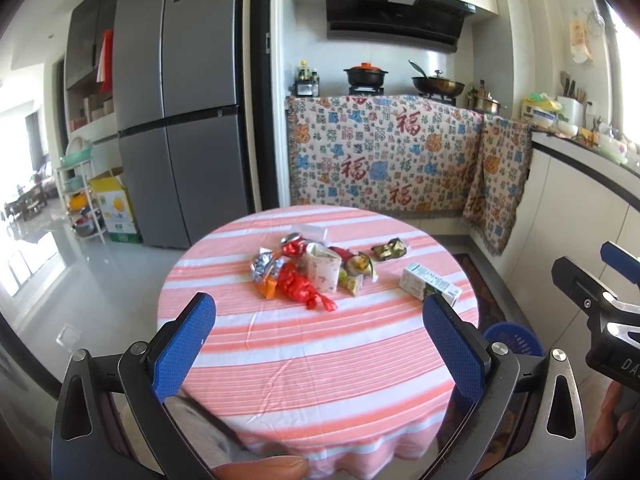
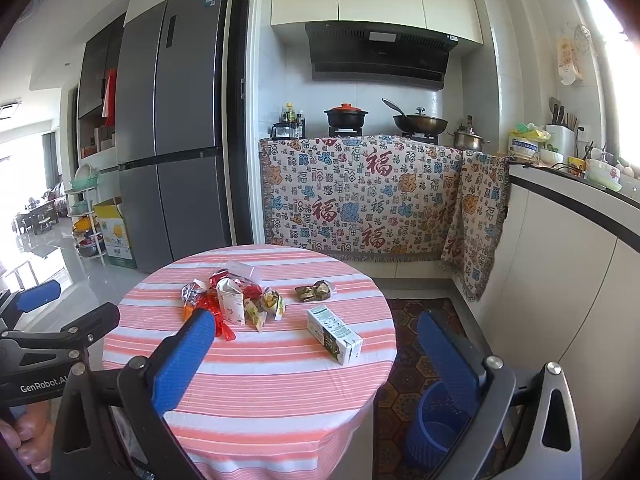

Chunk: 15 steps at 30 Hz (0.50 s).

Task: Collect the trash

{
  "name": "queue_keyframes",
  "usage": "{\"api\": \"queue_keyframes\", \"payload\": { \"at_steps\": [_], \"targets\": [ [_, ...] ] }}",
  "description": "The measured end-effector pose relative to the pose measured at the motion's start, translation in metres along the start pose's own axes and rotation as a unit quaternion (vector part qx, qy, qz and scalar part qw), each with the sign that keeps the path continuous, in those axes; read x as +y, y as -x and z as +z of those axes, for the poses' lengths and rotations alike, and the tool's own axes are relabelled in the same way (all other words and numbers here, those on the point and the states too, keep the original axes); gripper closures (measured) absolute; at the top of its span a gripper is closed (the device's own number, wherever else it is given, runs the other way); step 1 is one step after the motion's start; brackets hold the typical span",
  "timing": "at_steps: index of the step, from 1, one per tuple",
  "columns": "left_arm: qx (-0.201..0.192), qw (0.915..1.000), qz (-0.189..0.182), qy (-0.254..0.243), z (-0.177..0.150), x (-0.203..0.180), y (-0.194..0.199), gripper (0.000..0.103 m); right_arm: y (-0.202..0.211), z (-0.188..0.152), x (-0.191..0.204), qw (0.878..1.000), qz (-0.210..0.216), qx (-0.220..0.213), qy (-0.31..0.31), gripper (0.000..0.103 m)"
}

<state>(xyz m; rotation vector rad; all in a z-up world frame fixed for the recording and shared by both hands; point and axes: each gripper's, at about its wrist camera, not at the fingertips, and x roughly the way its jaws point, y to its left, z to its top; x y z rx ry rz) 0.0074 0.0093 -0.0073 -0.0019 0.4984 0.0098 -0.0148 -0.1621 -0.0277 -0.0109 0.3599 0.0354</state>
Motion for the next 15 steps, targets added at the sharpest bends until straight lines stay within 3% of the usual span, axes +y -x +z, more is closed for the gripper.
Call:
{"api": "queue_keyframes", "payload": {
  "at_steps": [15],
  "targets": [
    [0.001, 1.0, 0.001, 0.0, 0.001, 0.0007, -0.0002, 0.0, -0.0021, -0.0014, 0.0, 1.0, -0.003, 0.0, 0.0, 0.0]
  ]
}}
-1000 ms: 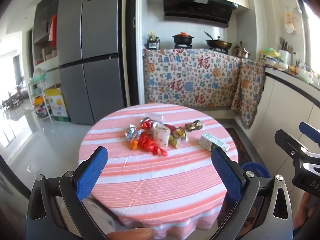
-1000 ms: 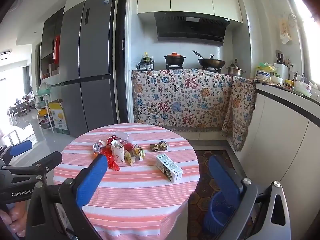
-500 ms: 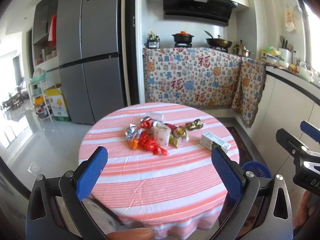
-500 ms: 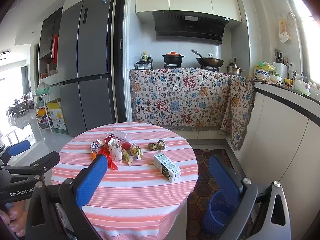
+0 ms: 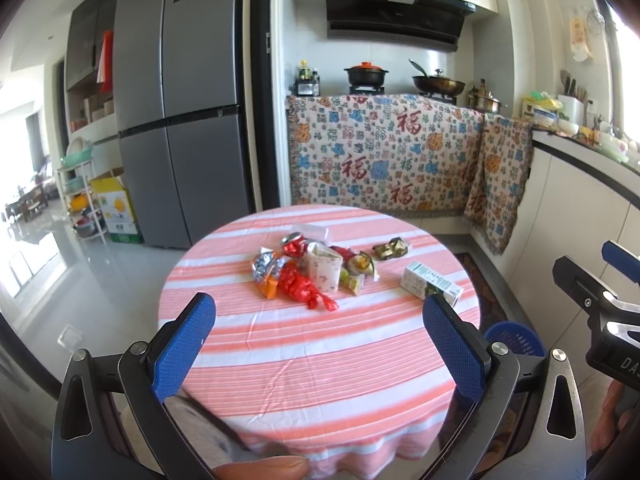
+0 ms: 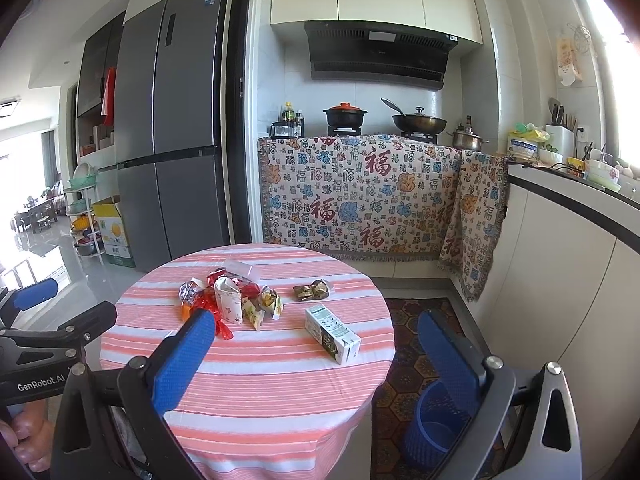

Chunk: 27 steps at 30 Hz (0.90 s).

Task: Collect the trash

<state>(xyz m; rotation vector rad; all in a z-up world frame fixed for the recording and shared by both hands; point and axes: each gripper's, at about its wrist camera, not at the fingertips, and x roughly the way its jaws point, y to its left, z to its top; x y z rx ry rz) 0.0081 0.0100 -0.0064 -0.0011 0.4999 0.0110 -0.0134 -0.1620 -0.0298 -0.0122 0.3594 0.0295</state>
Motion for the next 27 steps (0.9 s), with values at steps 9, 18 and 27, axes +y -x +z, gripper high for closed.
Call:
{"api": "queue_keyframes", "payload": {
  "at_steps": [9, 18, 27],
  "targets": [
    [0.0, 1.0, 0.0, 0.0, -0.0021, -0.0004, -0.0011, 0.0, -0.0005, -0.0026, 0.0004, 1.0, -0.001, 0.0, 0.001, 0.0],
    [0.001, 1.0, 0.0, 0.0, -0.0031, -0.0002, -0.002, 0.0, -0.0016, -0.0028, 0.0005, 1.0, -0.001, 0.001, 0.002, 0.0],
    [0.002, 1.0, 0.0, 0.0, -0.0041, 0.0003, -0.0026, 0.0, -0.0023, -0.0045, 0.0003, 1.0, -0.004, 0.0, 0.002, 0.0]
  ]
}}
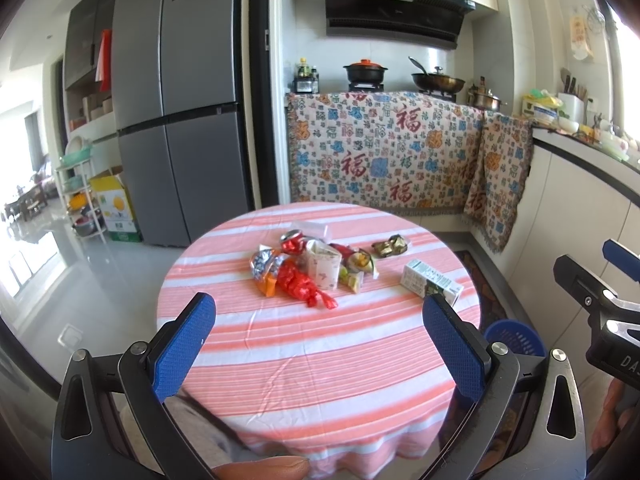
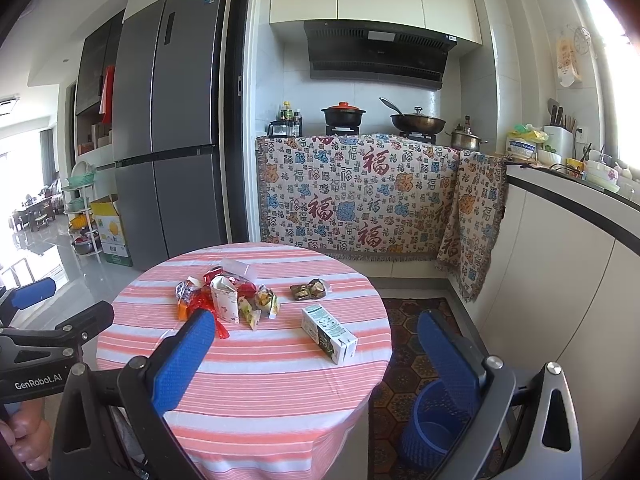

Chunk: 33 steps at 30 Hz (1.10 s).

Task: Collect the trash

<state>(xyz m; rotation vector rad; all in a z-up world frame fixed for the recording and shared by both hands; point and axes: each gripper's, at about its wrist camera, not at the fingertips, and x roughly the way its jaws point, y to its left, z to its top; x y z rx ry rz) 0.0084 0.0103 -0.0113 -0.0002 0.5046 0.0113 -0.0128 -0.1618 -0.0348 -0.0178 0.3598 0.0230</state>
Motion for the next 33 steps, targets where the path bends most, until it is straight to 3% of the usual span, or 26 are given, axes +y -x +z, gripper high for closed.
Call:
{"api": "queue_keyframes", "payload": {
  "at_steps": [33],
  "targets": [
    [0.007, 1.0, 0.001, -0.003, -0.013, 0.0, -0.006, 0.0, -0.01, -0.009, -0.006, 1.0, -0.005, 0.01, 0.001, 0.0]
  ]
}}
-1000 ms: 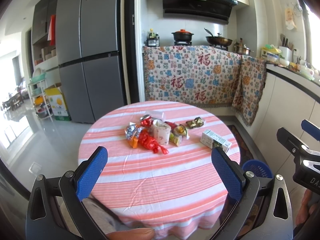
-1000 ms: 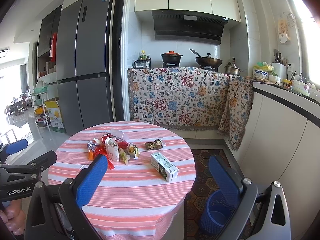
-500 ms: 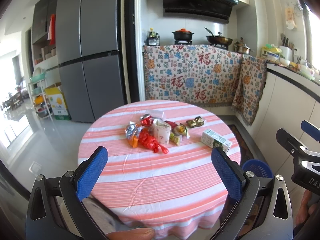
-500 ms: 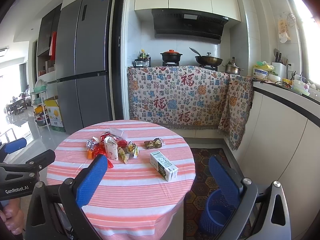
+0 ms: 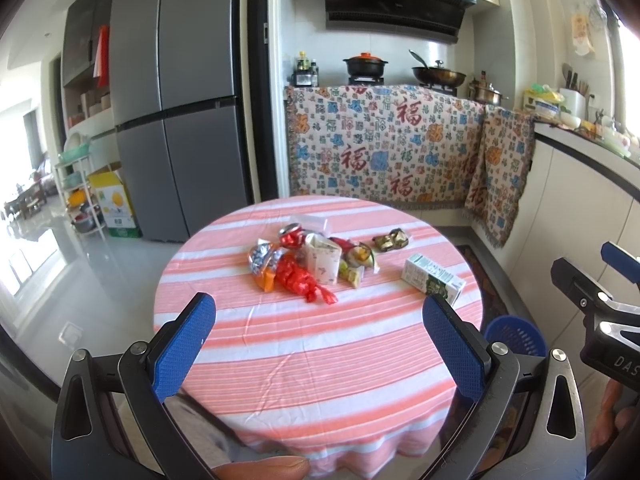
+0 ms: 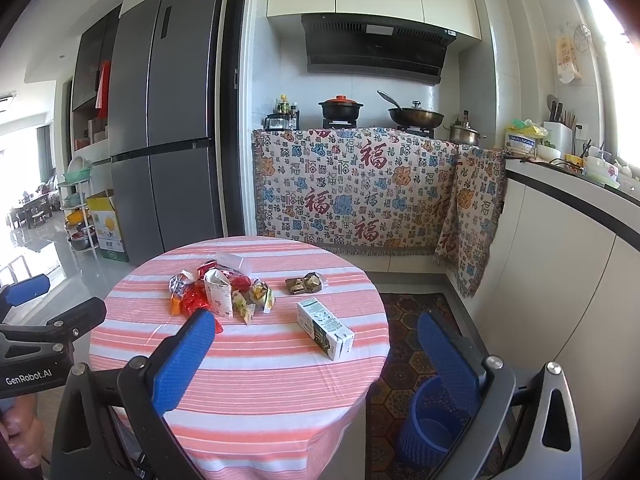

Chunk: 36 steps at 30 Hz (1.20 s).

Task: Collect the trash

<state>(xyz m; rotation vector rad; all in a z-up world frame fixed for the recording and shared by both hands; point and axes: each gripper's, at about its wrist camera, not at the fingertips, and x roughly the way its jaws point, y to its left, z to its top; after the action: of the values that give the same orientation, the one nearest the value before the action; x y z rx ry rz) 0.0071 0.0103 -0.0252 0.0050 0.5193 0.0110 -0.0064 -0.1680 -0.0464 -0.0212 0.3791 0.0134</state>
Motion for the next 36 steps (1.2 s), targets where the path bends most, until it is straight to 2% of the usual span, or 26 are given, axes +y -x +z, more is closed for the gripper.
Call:
{"api": "queue_keyframes", "payload": {
  "at_steps": [13, 20, 26, 32, 36],
  "targets": [
    [0.023, 0.9997, 0.002, -0.005, 0.001, -0.004, -0.014, 0.0, -0.014, -0.003, -0.001, 1.0, 0.0, 0.016, -0.003, 0.0],
    [0.036, 0.9993, -0.005, 0.008, -0.007, 0.005, -0.045, 0.0, -0.035, -0.009, -0.007, 1.0, 0.013, 0.022, -0.01, 0.0],
    [0.068, 0.9974, 0.024, -0.006, -0.033, 0.012, -0.1, 0.0, -0.071, -0.022, -0.018, 0.999, 0.016, 0.039, -0.012, 0.0],
    [0.116, 0.9932, 0.012, 0.012, -0.049, 0.02, -0.146, 0.0, -0.128, -0.036, -0.028, 0.997, 0.024, 0.064, 0.027, 0.0],
    [0.134, 0.9907, 0.013, 0.016, -0.051, 0.02, -0.169, 0.0, -0.178, -0.045, -0.042, 0.993, 0.039, 0.106, 0.027, 0.0]
  ]
}}
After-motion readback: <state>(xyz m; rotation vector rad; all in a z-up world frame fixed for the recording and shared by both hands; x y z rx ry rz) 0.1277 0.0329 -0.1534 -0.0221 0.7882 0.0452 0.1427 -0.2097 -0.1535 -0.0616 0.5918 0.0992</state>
